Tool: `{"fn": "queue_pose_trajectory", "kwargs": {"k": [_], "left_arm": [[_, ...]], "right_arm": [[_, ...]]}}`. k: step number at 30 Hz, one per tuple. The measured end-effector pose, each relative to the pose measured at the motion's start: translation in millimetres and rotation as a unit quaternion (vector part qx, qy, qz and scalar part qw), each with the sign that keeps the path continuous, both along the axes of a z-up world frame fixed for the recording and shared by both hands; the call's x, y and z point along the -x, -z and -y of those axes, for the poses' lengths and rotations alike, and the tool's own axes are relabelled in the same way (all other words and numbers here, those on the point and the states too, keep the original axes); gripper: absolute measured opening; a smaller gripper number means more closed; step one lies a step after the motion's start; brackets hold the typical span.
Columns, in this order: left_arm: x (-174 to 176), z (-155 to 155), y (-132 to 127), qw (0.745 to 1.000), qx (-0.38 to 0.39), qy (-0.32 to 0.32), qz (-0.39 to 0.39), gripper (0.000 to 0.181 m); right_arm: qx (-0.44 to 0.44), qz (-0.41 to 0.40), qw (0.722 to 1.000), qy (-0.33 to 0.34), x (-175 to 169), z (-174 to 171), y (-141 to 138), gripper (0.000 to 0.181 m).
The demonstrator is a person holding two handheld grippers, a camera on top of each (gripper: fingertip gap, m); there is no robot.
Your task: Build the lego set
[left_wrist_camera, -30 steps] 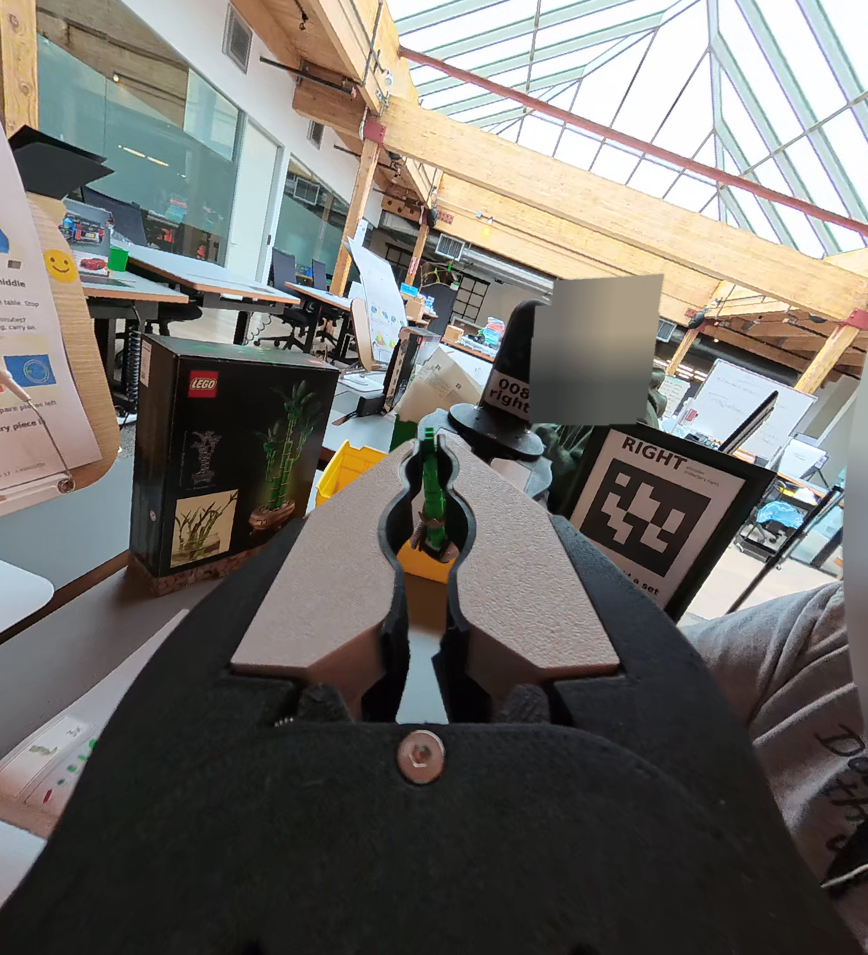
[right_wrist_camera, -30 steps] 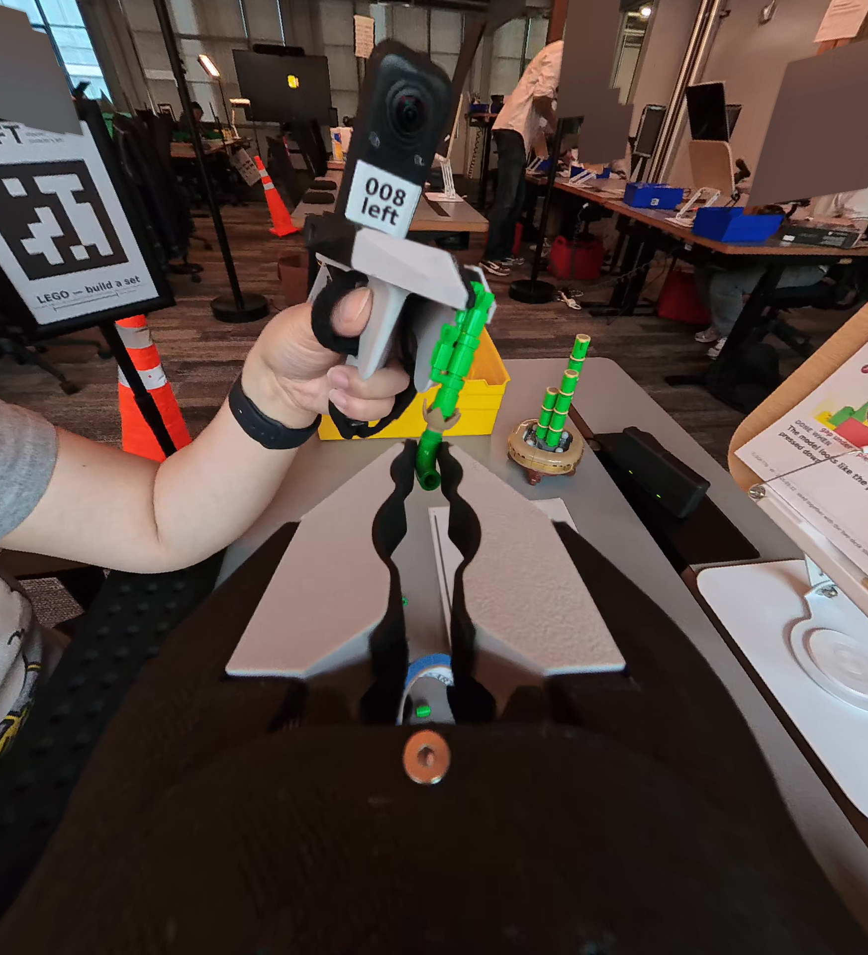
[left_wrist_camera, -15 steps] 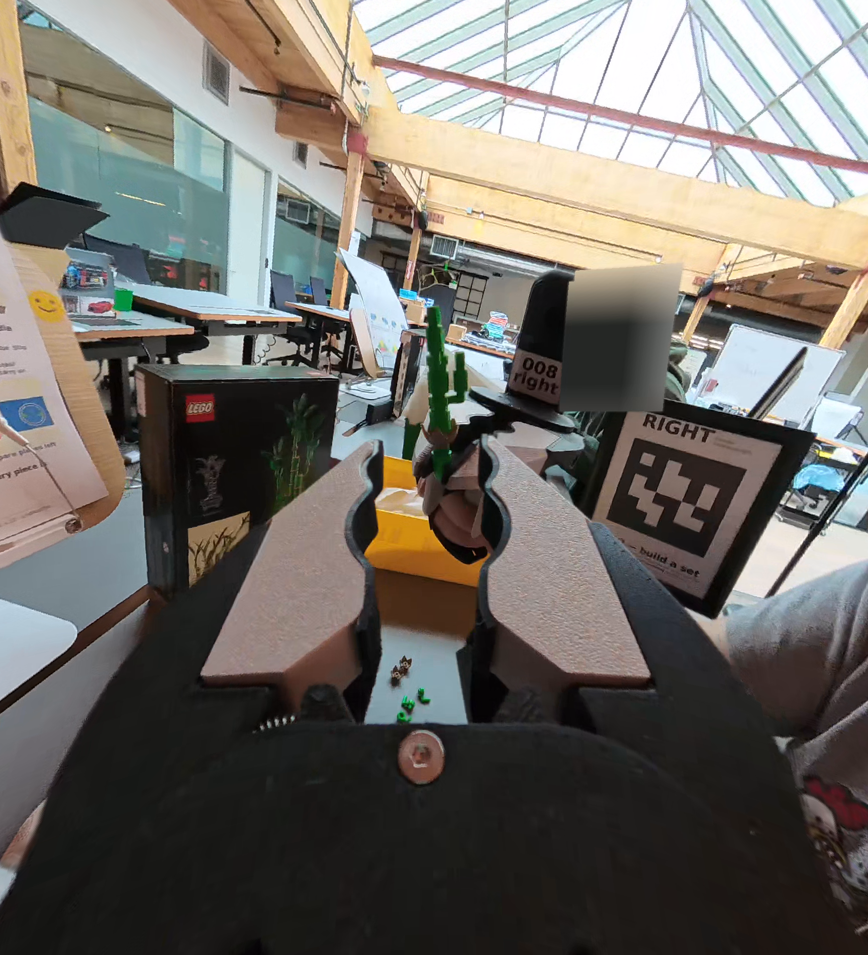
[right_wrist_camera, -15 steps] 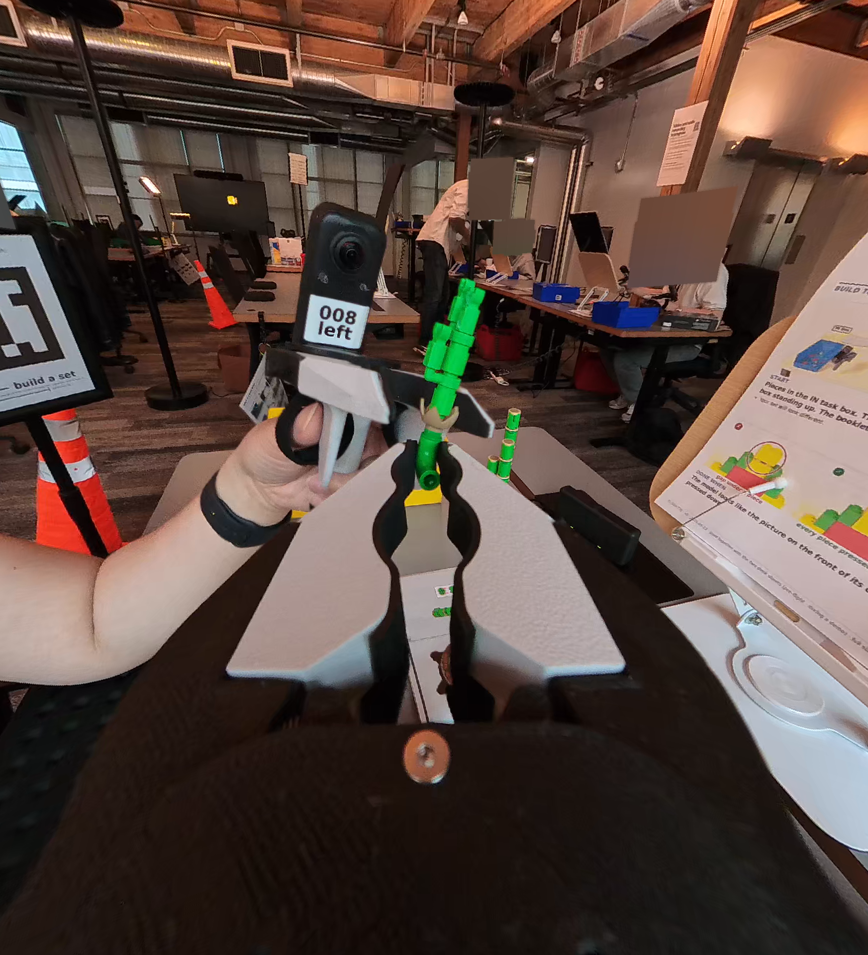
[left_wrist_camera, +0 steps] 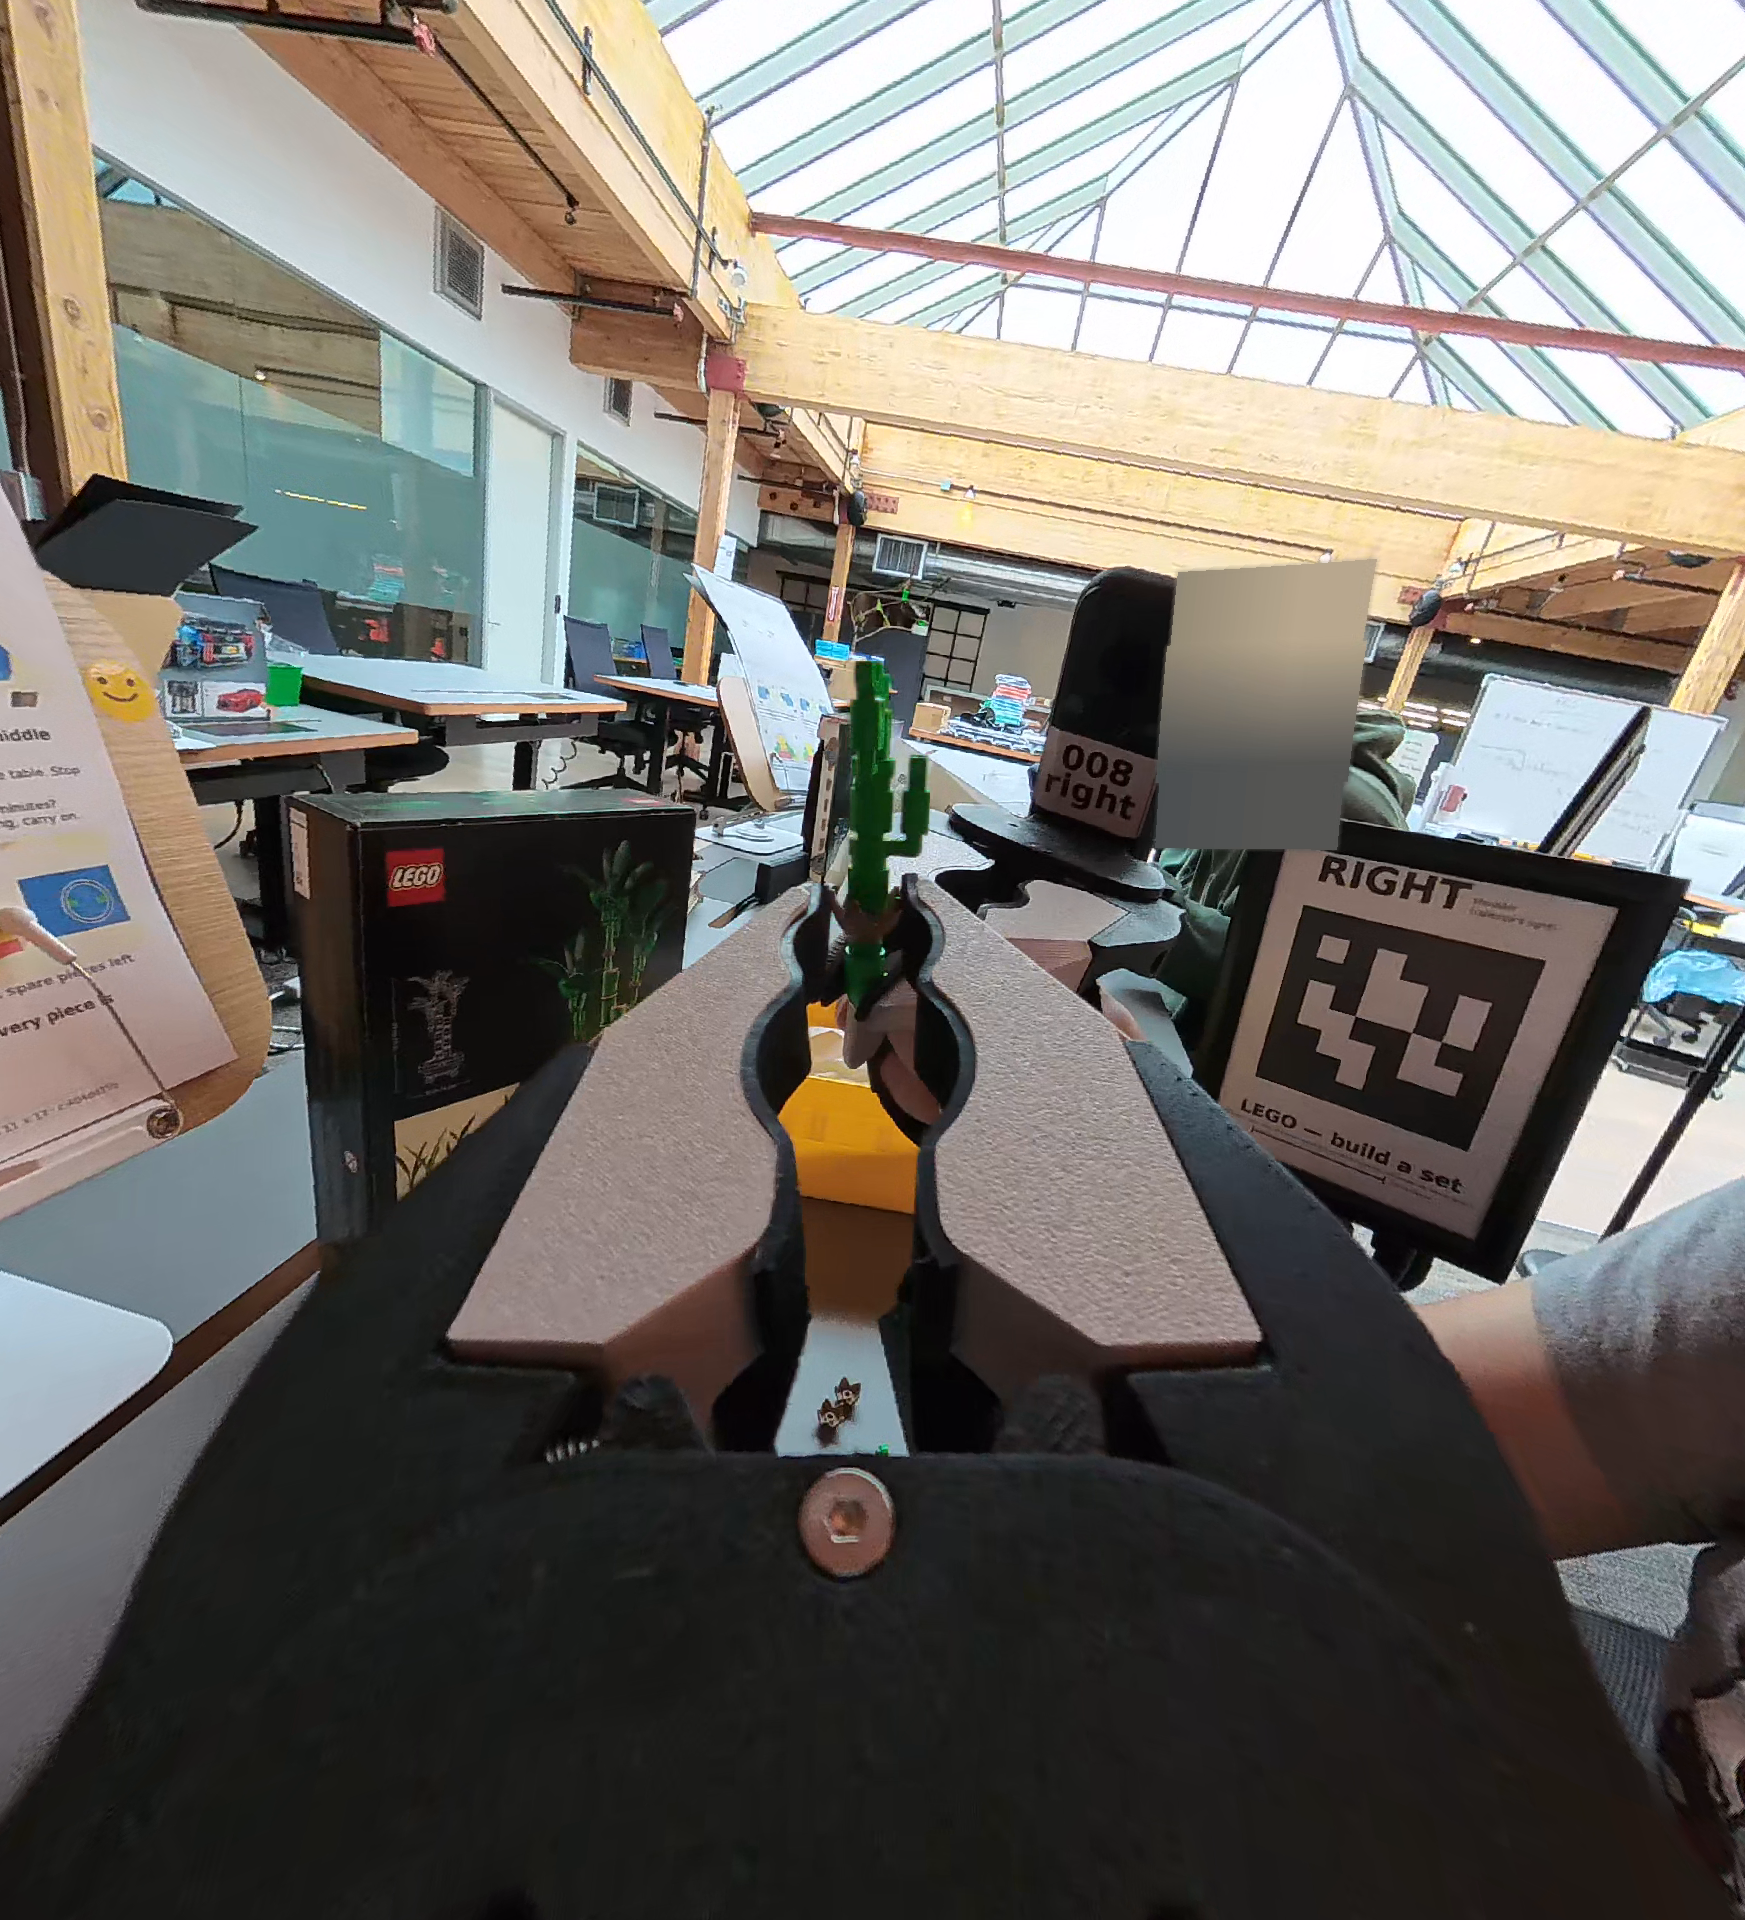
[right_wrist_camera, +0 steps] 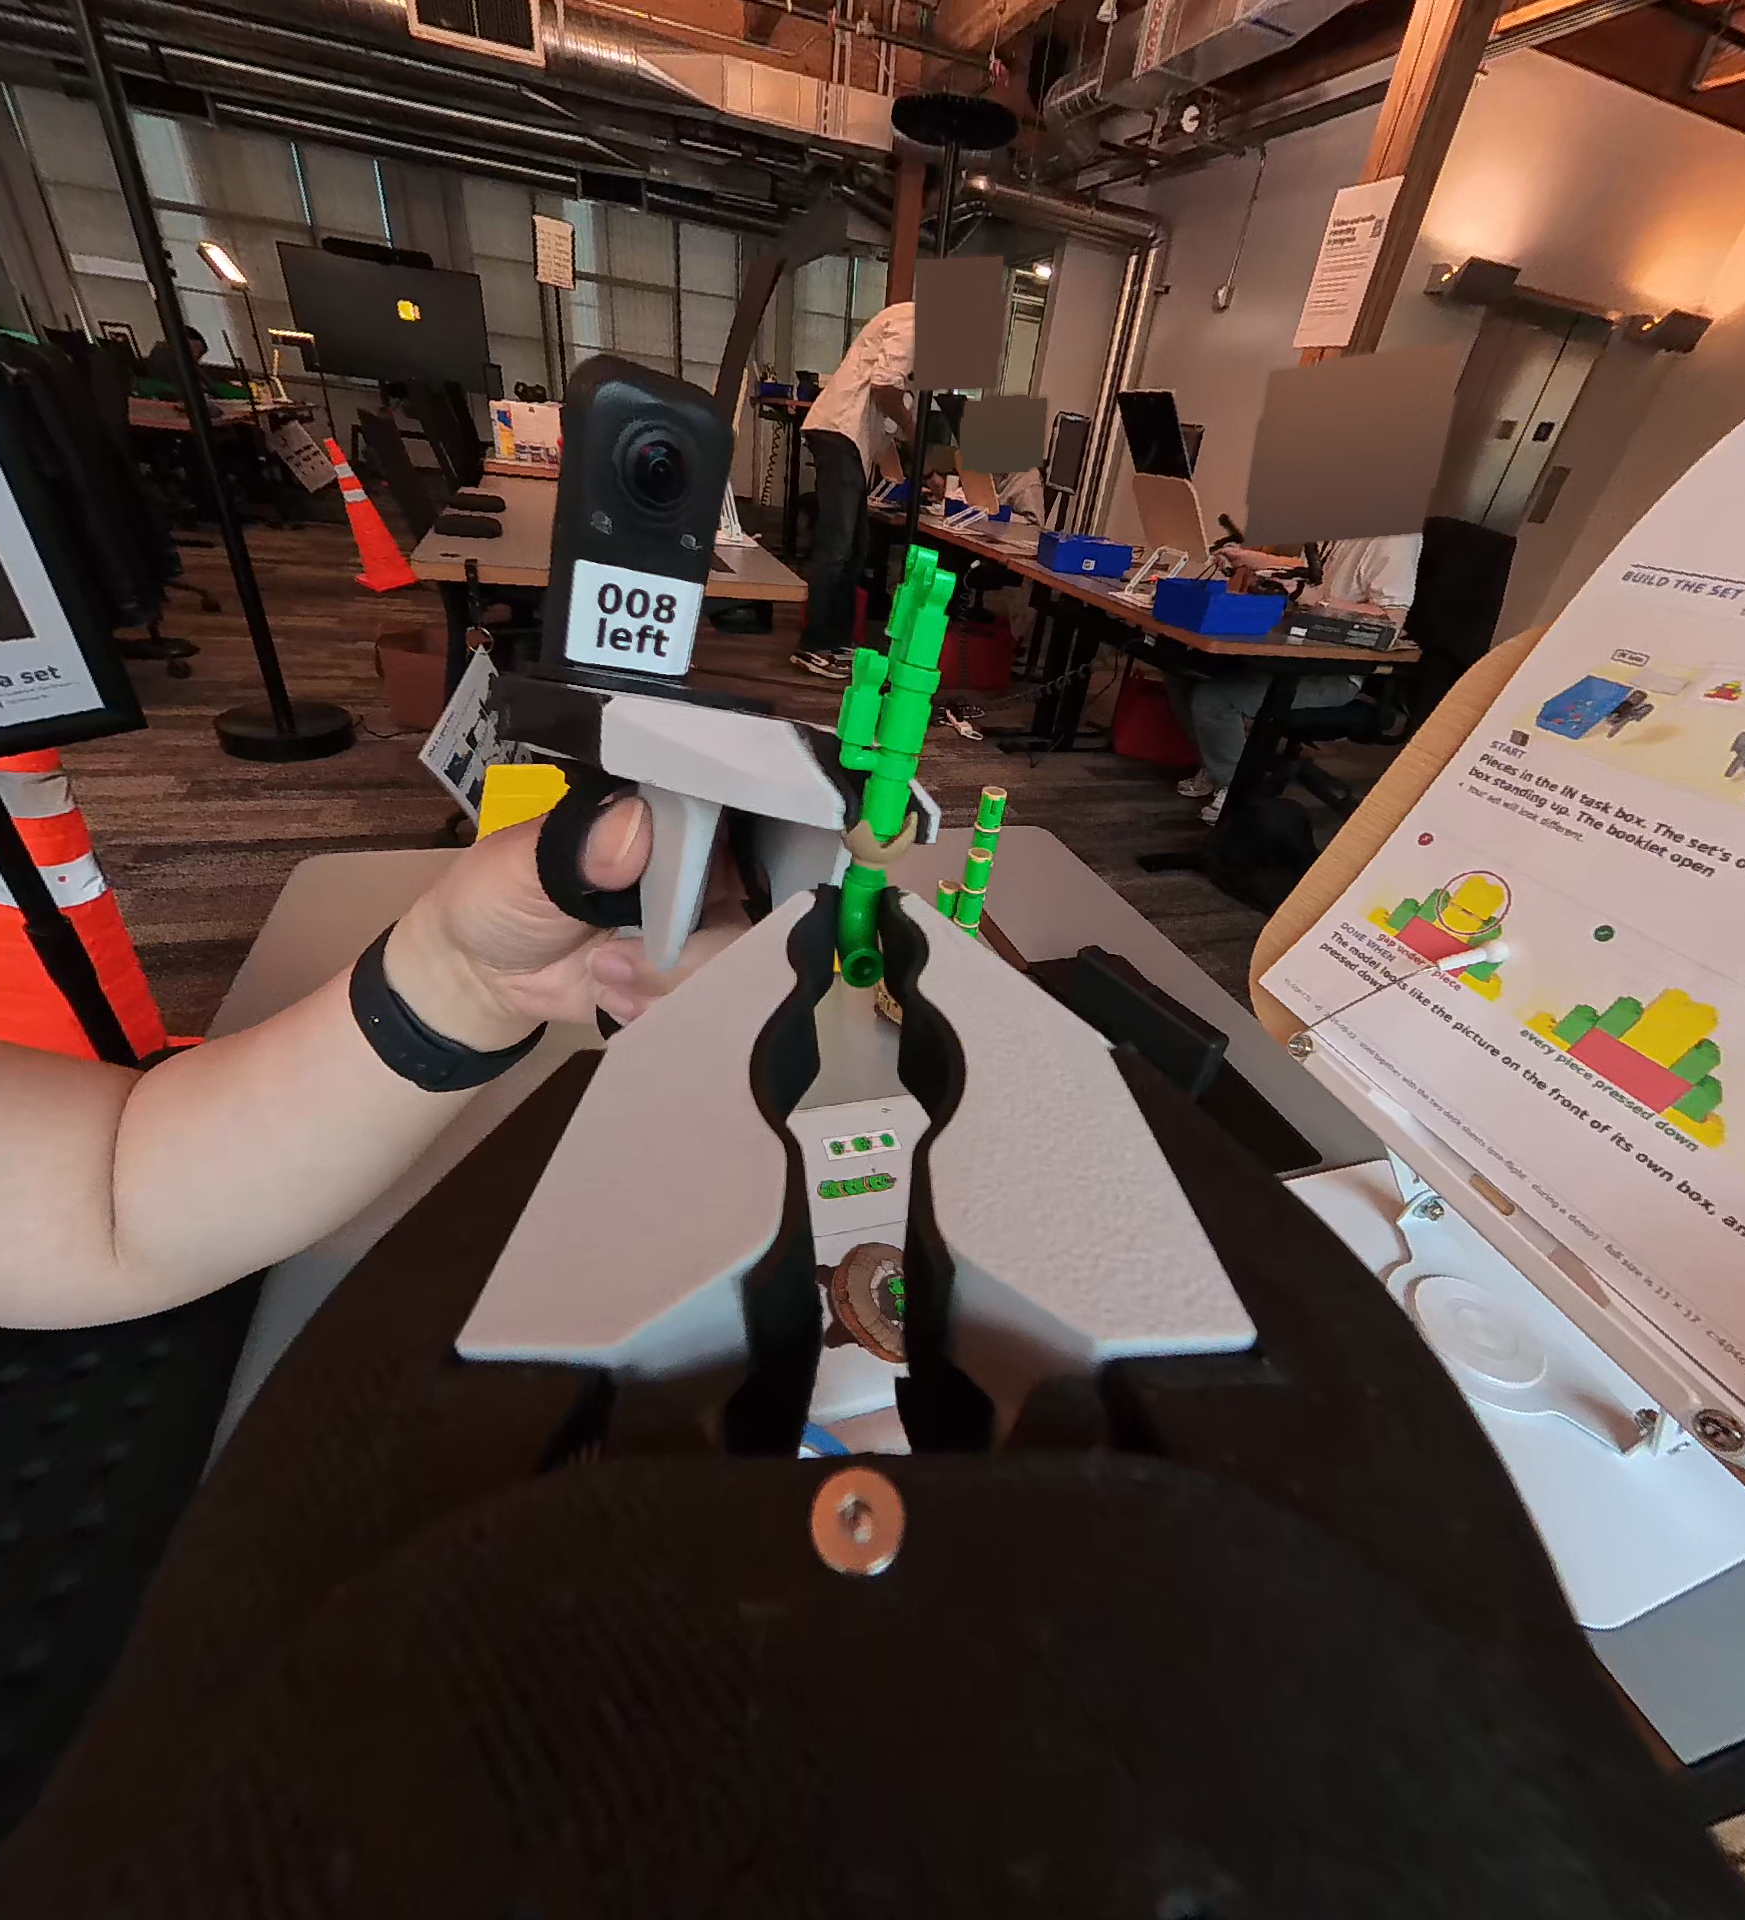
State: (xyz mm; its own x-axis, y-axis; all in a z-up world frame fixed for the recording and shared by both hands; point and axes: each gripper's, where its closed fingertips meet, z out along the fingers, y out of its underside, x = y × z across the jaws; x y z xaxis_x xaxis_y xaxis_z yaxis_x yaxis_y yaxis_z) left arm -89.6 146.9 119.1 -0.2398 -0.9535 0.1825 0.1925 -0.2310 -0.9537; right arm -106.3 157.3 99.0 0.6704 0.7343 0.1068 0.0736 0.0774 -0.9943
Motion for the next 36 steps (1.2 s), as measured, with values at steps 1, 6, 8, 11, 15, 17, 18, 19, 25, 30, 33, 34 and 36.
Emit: {"fn": "queue_pose_trajectory", "kwargs": {"k": [1,6,8,11,15,17,18,19,25,30,33,34,36], "left_arm": [[-0.3,-0.5,0.5,1.000,0.001,0.001,0.000,0.011],[-1.0,-2.1,2.5,1.000,0.001,0.002,-0.002,0.011],[-1.6,-2.5,2.3,1.000,0.001,0.000,0.002,0.011],[-3.3,-3.7,3.0,1.000,0.001,-0.003,0.005,0.011],[-5.0,-4.1,4.0,1.000,-0.001,-0.005,0.005,0.011],[-5.1,-4.3,4.9,1.000,-0.005,-0.005,0.000,0.010],[-5.1,-4.9,5.2,1.000,-0.009,-0.009,-0.001,0.010],[-5.1,-5.6,5.0,1.000,-0.012,-0.013,0.000,0.010],[-3.8,-26.5,6.4,0.998,-0.006,-0.069,0.009,0.010],[-2.6,-54.8,15.6,0.986,-0.032,-0.165,-0.004,0.009],[-5.6,-70.4,26.0,0.964,-0.083,-0.251,-0.031,0.009],[-6.7,-74.2,29.0,0.955,-0.101,-0.277,-0.038,0.010],[-7.2,-82.0,33.9,0.933,-0.133,-0.331,-0.053,0.010]], "right_arm": [[-0.001,0.001,1.000,0.000,-0.3,-0.5,0.5,0.005],[-0.010,0.013,1.000,0.004,-1.1,-1.9,2.7,0.005],[-0.010,0.013,1.000,0.006,-1.7,-2.2,2.7,0.005],[-0.009,0.012,1.000,0.010,-3.6,-3.4,3.2,0.005],[-0.009,0.014,1.000,0.012,-5.0,-4.4,4.2,0.005],[-0.009,0.016,1.000,0.010,-4.9,-4.5,5.1,0.005],[-0.011,0.015,1.000,0.011,-5.1,-5.0,5.2,0.005],[-0.012,0.015,1.000,0.010,-5.0,-5.3,5.1,0.006],[-0.030,0.017,0.999,0.042,-11.9,-10.1,1.6,0.030],[-0.055,0.036,0.989,0.130,-34.6,-16.4,-7.3,0.035],[-0.082,0.035,0.979,0.184,-47.1,-13.1,-20.3,0.035],[-0.092,0.034,0.977,0.191,-47.5,-10.3,-24.2,0.035],[-0.109,0.031,0.971,0.209,-48.6,-6.1,-30.6,0.034]]}}
